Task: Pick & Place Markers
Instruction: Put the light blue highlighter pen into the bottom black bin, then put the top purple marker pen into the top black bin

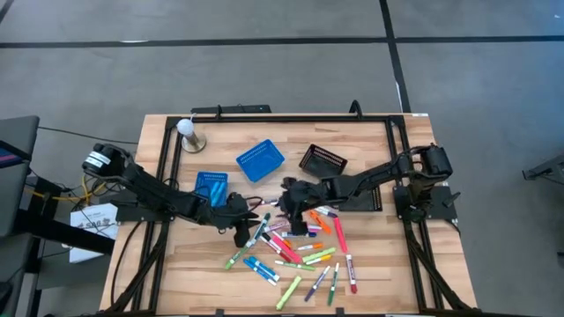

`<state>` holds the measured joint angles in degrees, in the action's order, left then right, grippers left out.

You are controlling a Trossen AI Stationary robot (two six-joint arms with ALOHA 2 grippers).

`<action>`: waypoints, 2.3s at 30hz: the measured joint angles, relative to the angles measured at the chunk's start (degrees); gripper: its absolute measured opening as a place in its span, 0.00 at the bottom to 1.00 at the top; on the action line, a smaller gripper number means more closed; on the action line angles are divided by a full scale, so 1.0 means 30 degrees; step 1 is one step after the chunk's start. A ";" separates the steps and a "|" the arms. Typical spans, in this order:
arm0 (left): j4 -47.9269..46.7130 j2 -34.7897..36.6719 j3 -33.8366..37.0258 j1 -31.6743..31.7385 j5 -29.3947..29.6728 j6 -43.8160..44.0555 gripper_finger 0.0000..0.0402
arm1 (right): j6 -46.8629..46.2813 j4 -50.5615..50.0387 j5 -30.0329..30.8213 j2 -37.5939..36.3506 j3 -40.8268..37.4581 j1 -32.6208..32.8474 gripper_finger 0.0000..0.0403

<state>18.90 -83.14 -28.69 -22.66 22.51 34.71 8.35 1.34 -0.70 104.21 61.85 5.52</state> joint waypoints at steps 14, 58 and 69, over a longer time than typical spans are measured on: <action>0.0238 0.0609 -0.0022 0.0416 0.0061 -0.0630 0.26 | -0.1378 -0.2178 -0.0217 0.3099 -0.0031 -0.2019 0.29; 0.0587 0.0609 -0.0022 0.0424 0.0062 -0.0987 0.26 | 0.5215 -0.0364 0.0204 0.3653 0.3727 -0.6656 0.28; 0.0594 0.0609 -0.0022 0.0423 0.0063 -0.0987 0.26 | 0.5081 -0.0227 0.0233 0.3209 0.3711 -0.4897 0.38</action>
<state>20.68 -81.32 -28.75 -21.39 22.70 31.75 23.59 0.66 0.00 113.83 72.98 -9.17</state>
